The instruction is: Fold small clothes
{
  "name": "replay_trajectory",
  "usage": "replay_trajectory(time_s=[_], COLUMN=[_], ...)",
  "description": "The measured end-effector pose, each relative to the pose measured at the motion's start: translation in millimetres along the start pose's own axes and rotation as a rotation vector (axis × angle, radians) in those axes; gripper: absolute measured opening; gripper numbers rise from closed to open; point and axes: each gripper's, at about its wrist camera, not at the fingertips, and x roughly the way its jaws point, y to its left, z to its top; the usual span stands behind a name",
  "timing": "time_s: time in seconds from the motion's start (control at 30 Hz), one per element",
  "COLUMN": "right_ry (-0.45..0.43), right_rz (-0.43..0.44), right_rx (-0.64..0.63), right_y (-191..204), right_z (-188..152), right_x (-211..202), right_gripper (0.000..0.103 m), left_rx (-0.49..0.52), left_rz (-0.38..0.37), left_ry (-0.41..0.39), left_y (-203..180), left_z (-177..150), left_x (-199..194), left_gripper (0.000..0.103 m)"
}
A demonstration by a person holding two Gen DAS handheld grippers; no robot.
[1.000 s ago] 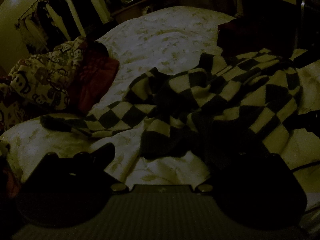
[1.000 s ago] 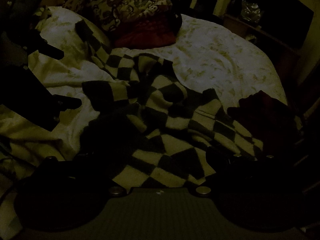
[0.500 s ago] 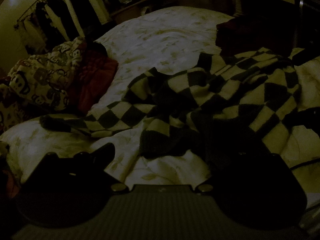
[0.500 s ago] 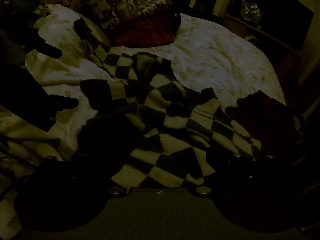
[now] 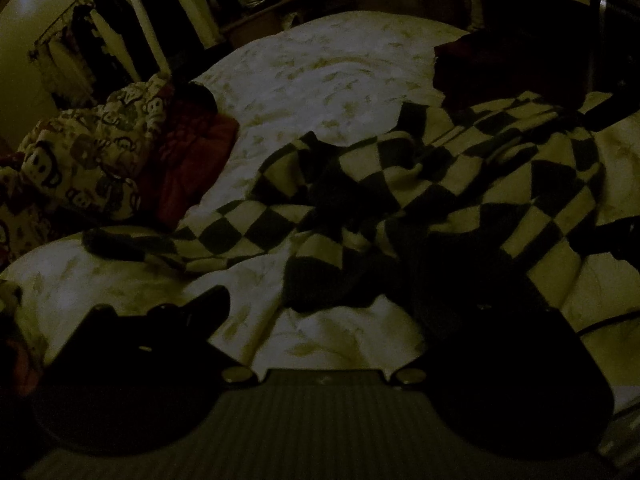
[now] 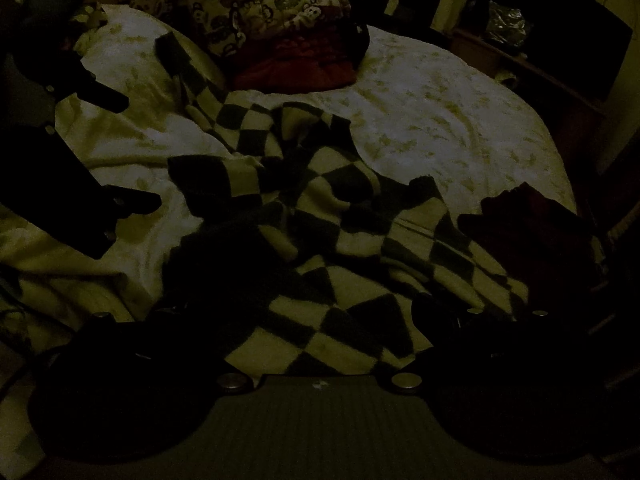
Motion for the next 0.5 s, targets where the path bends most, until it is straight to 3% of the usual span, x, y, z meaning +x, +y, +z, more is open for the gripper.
replay_trajectory(time_s=[0.5], right_ry=[0.0], right_rz=[0.001], right_rx=[-0.001], right_y=[-0.5], right_z=[-0.6], right_x=[-0.6], right_gripper=[0.103], left_rx=[0.009], left_rz=[-0.003], left_ry=[-0.002], left_y=[-2.5], left_z=[-2.3], left_x=[-0.7], left_gripper=[0.103])
